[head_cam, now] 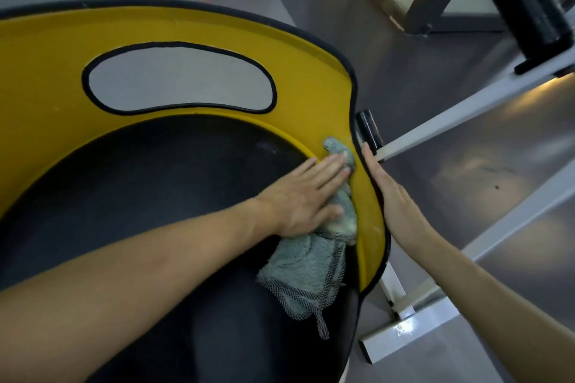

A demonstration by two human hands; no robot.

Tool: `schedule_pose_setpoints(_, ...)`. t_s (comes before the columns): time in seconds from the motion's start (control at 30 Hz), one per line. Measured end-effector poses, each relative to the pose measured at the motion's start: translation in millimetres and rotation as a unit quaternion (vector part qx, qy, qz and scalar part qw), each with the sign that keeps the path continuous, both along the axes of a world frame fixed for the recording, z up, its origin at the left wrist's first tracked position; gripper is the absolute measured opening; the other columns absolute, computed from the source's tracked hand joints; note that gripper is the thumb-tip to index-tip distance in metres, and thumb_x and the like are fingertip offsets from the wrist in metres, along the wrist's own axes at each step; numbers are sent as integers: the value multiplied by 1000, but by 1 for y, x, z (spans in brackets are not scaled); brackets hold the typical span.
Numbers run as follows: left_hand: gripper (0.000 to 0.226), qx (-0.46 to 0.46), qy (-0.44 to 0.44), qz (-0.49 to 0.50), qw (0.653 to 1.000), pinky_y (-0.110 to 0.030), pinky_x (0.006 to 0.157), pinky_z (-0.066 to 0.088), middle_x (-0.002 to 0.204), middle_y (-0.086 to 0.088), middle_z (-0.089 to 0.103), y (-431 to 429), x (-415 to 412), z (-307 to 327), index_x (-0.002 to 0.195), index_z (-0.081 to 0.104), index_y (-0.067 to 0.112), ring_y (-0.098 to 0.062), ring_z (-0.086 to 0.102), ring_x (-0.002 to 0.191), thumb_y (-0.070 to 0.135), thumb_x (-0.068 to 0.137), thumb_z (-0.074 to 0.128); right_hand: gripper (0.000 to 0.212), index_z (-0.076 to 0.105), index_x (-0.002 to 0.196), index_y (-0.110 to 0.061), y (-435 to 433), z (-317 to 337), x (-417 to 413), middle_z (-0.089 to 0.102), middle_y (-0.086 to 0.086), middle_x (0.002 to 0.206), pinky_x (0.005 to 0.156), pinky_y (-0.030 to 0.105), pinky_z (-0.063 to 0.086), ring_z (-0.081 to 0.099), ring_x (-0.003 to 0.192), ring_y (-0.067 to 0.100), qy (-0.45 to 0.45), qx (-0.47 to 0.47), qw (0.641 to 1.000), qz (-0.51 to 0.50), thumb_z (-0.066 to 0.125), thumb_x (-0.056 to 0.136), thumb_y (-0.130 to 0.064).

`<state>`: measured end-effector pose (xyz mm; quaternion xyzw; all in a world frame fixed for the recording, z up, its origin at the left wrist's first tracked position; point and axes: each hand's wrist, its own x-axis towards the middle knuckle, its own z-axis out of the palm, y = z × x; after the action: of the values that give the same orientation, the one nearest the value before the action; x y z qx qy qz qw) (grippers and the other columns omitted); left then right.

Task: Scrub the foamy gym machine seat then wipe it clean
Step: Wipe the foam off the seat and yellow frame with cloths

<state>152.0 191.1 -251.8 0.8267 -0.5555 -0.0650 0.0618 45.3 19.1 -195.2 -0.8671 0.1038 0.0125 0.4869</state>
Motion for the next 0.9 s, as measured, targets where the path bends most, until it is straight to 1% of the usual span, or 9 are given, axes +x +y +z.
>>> schedule_pose_setpoints(0.13, 78, -9, 45, 21, 999, -42, 126, -9, 164, -16, -23, -6, -12, 3, 160, -7, 9, -23, -27, 151, 58, 105, 17, 47, 18, 159, -31, 3, -7, -17, 21, -25, 158, 105, -3, 21, 23, 128, -33, -4, 58, 998, -29, 17, 112, -31)
schedule_pose_setpoints(0.2, 77, -2, 50, -58, 997, -41, 125, -9, 165, -18, -18, -1, -40, -6, 161, -3, 9, -25, -24, 152, 58, 105, 18, 50, 17, 161, -30, 5, -16, -18, 20, -20, 165, 122, 16, 18, 23, 142, -18, -15, 68, 997, -38, 18, 112, -40)
schedule_pose_setpoints(0.27, 75, 19, 38, -113, 993, -40, 126, -8, 166, -13, -16, 5, -47, -12, 161, -3, 10, -20, -22, 153, 56, 106, 19, 55, 18, 161, -36, 5, -23, -17, 23, -20, 165, 127, 37, 15, 22, 149, -4, -17, 64, 997, -42, 20, 108, -50)
schedule_pose_setpoints(0.3, 75, 20, 34, -115, 993, -40, 126, -7, 166, -9, -17, 7, -37, -9, 161, -5, 11, -18, -22, 153, 57, 106, 18, 54, 20, 159, -39, 4, -26, -17, 24, -21, 165, 128, 40, 15, 22, 150, -3, -20, 61, 997, -46, 20, 106, -50)
schedule_pose_setpoints(0.4, 75, -2, -13, -37, 999, -42, 126, -6, 164, -5, -24, 6, 19, 2, 160, -12, 14, -15, -25, 152, 61, 106, 13, 46, 24, 150, -47, 7, -26, -15, 26, -24, 161, 128, 39, 14, 20, 148, -8, -41, 54, 996, -57, 21, 105, -43)
schedule_pose_setpoints(0.5, 74, -23, -89, -14, 996, -45, 126, -5, 166, -7, -21, 13, 51, 9, 160, -11, 14, -17, -23, 153, 60, 106, 9, 51, 26, 156, -37, 9, -27, -15, 28, -23, 161, 127, 37, 16, 21, 148, -8, -45, 45, 996, -62, 22, 105, -39)
schedule_pose_setpoints(0.67, 73, -118, -31, 60, 991, -46, 126, -1, 167, -13, -15, 0, 28, 17, 161, -4, 7, -21, -17, 154, 54, 106, 11, 56, 24, 161, -26, 7, -29, -16, 27, -19, 163, 127, 35, 16, 22, 148, -7, -50, 39, 996, -55, 22, 106, -39)
schedule_pose_setpoints(0.8, 75, -95, 47, -9, 994, -39, 126, -8, 165, -18, -18, -2, -3, 8, 161, -3, 7, -24, -22, 153, 53, 107, 20, 49, 25, 156, -34, 5, -30, -14, 28, -27, 158, 126, 28, 15, 21, 147, -10, -58, 24, 997, -51, 22, 107, -36)
schedule_pose_setpoints(0.9, 73, -63, 49, -89, 993, -37, 125, -10, 166, -18, -16, 5, -25, -2, 161, -3, 10, -23, -22, 153, 51, 107, 24, 48, 26, 158, -28, 6, -29, -15, 30, -22, 160, 124, 21, 15, 22, 148, -8, -66, 31, 996, -44, 22, 111, -29)
